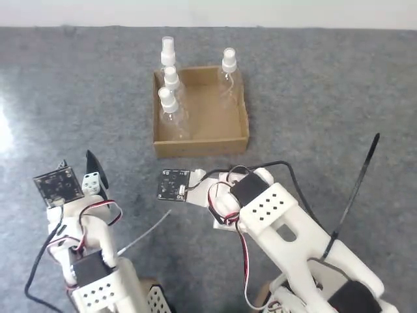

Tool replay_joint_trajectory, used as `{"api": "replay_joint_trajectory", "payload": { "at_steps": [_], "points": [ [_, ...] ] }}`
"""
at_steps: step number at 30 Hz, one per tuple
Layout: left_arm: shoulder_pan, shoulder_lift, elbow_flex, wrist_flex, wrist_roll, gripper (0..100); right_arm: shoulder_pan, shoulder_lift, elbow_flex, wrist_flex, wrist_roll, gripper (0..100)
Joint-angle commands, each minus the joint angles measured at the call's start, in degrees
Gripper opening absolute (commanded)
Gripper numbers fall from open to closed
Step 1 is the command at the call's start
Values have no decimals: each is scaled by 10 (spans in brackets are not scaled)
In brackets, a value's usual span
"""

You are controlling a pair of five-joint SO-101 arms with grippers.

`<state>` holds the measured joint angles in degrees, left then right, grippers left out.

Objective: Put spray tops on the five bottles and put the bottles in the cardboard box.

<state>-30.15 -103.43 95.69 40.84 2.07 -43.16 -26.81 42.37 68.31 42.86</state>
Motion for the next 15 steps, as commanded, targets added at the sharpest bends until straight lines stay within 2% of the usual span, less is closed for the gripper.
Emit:
{"api": "replay_joint_trajectory", "payload": {
  "at_steps": [1,15],
  "points": [
    [0,-9,-3,-17,3,170,-6,0,-26,-40,11,362],
    [1,-9,-3,-17,3,170,-7,97,-21,-129,55,362]
  ]
}}
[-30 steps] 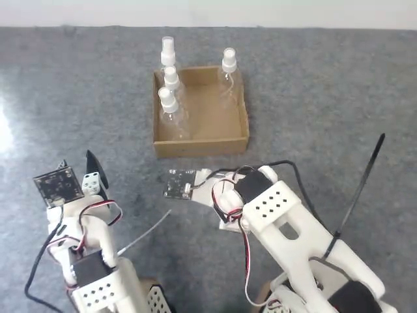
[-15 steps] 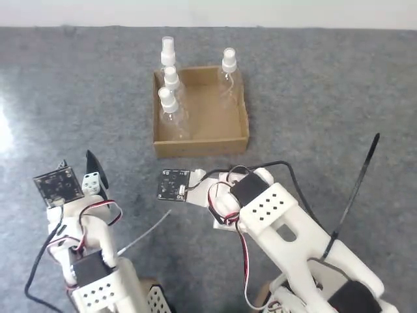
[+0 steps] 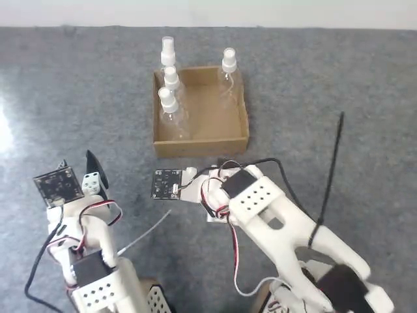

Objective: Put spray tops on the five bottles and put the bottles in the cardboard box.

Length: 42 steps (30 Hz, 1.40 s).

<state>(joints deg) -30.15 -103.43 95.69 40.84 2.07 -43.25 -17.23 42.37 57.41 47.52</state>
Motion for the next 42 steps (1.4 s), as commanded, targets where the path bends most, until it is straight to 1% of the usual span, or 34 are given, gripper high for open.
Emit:
{"api": "replay_joint_trajectory", "payload": {
  "at_steps": [1,7,15,21,27,32,36,40,42],
  "points": [
    [1,-9,-3,-17,3,170,-6,5,-21,-22,9,362],
    [1,-9,-3,-17,3,170,-6,29,-34,-29,7,362],
    [1,-9,-3,-17,3,170,-5,119,-87,-23,6,361],
    [1,-9,-3,-16,3,170,-4,124,-94,-23,5,359],
    [1,-9,-3,-16,3,170,-5,128,-95,-23,6,256],
    [1,-9,-3,-16,3,170,-3,129,-95,-21,5,245],
    [1,-9,-3,-16,3,170,-5,124,-95,7,5,240],
    [1,-9,-3,-16,3,170,-5,123,-95,12,5,177],
    [1,-9,-3,-16,3,170,-5,123,-95,12,4,162]
  ]
}}
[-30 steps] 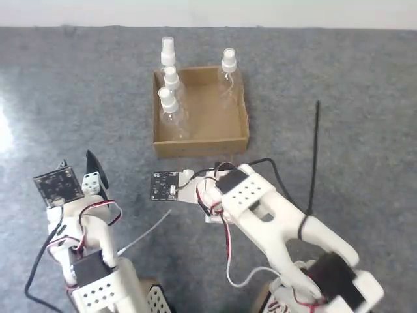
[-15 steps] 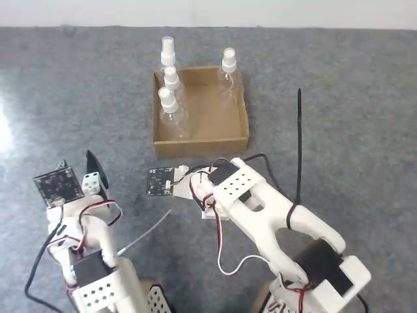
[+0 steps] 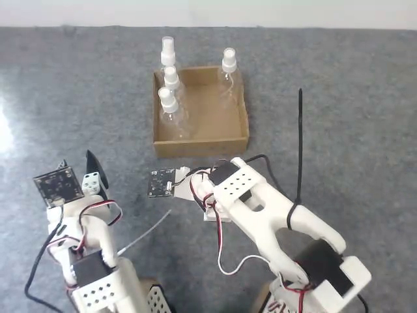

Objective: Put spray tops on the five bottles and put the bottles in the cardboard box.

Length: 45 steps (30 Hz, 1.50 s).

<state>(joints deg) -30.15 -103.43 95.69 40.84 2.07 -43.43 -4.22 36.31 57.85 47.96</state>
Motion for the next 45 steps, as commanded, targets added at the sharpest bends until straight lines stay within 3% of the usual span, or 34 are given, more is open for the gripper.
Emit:
{"api": "replay_joint_trajectory", "payload": {
  "at_steps": [1,17,28,36,45],
  "points": [
    [1,-9,-3,-16,3,170,-3,-7,-34,8,0,157],
    [0,-9,-3,-15,3,170,-3,-58,-35,18,-114,140],
    [-1,-9,-3,-15,3,170,-3,-65,-33,47,-114,270],
    [-1,-9,-3,-15,3,170,-2,-64,-24,58,-48,270],
    [-1,-9,-3,-15,3,170,0,-64,-22,58,-40,270]
  ]
}}
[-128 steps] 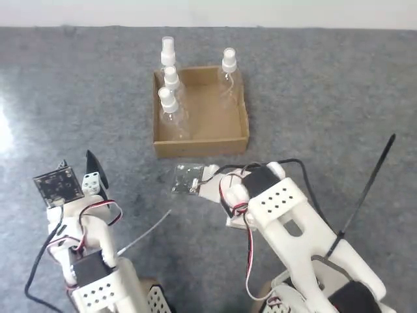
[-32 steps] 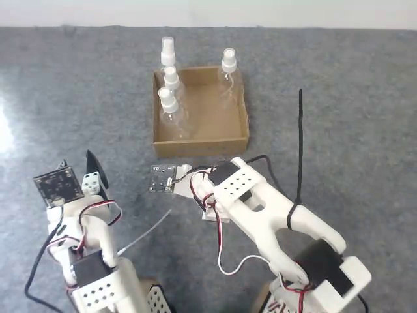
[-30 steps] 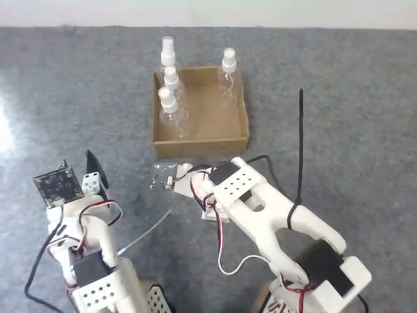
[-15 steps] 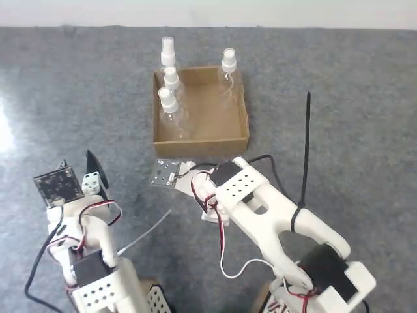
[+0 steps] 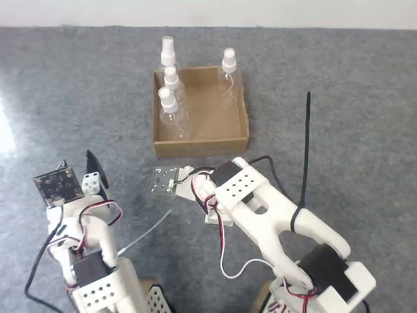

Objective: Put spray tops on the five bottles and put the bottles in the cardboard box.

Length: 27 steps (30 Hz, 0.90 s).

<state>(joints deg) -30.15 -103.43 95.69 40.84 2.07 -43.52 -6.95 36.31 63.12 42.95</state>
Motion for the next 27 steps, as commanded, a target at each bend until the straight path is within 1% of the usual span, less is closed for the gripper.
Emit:
{"api": "replay_joint_trajectory", "payload": {
  "at_steps": [1,4,9,16,21,23,27],
  "points": [
    [-1,-9,-3,-15,3,170,0,-36,-22,5,17,270],
    [-1,-9,-2,-15,3,170,1,-36,-17,5,42,270],
    [-1,-9,1,-16,3,170,1,-36,-6,3,61,268],
    [0,-9,2,-17,3,170,2,-36,-6,-22,62,143],
    [0,-9,2,-17,3,170,2,-44,-6,-22,59,93],
    [0,-9,2,-17,3,170,1,-44,-10,-20,54,80],
    [0,-9,2,-17,3,170,0,-44,-26,-20,-4,72]
  ]
}}
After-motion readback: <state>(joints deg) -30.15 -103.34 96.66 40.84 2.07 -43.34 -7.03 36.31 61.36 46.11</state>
